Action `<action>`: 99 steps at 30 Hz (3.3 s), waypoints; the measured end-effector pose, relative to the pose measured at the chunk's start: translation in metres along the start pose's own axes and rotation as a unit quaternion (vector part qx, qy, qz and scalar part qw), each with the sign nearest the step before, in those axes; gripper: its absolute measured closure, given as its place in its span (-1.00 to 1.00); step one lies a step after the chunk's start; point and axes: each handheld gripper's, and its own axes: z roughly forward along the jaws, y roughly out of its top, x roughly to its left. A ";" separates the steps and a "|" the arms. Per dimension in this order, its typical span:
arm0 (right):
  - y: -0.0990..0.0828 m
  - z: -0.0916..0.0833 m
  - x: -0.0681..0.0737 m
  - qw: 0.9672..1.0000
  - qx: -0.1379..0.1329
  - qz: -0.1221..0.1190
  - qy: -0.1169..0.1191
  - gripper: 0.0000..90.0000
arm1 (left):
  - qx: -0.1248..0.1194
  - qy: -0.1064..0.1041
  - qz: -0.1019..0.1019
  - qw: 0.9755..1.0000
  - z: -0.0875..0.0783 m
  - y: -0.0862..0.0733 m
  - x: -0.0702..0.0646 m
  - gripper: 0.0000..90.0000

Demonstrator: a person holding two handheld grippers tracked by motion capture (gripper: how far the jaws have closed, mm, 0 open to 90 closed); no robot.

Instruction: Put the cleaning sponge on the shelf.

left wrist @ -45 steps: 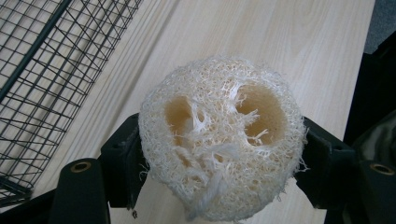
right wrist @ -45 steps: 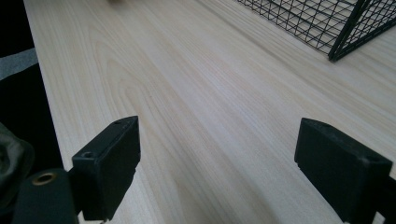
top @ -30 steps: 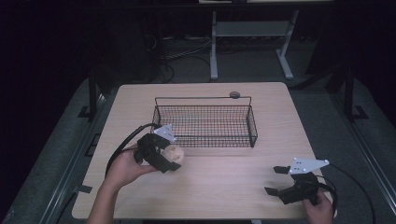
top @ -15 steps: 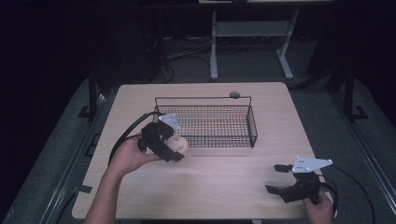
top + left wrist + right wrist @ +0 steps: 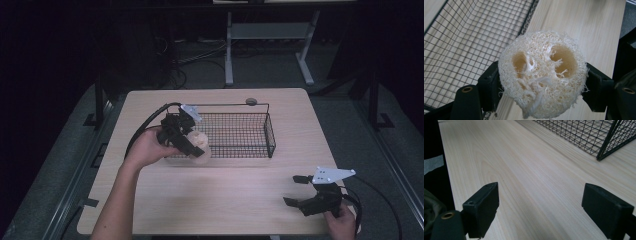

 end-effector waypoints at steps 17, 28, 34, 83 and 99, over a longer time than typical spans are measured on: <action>0.003 0.003 0.001 1.000 0.003 0.000 0.005 -0.69 | -0.016 0.009 0.010 1.000 0.001 0.034 0.019 -0.39; 0.003 0.003 0.000 1.000 0.006 -0.003 0.006 -0.69 | -0.021 0.020 -0.017 0.999 0.010 0.037 0.047 -0.39; 0.003 0.003 0.000 1.000 0.006 0.000 0.006 -0.69 | -0.030 0.024 -0.030 0.999 0.016 0.041 0.063 -0.39; 0.002 0.000 0.000 1.000 -0.003 -0.001 0.010 -0.69 | 0.003 0.050 -0.109 0.993 0.095 0.020 0.093 -0.39; 0.003 -0.001 -0.001 1.000 -0.018 0.002 0.015 -0.69 | 0.029 0.060 -0.112 0.991 0.104 0.018 0.095 -0.39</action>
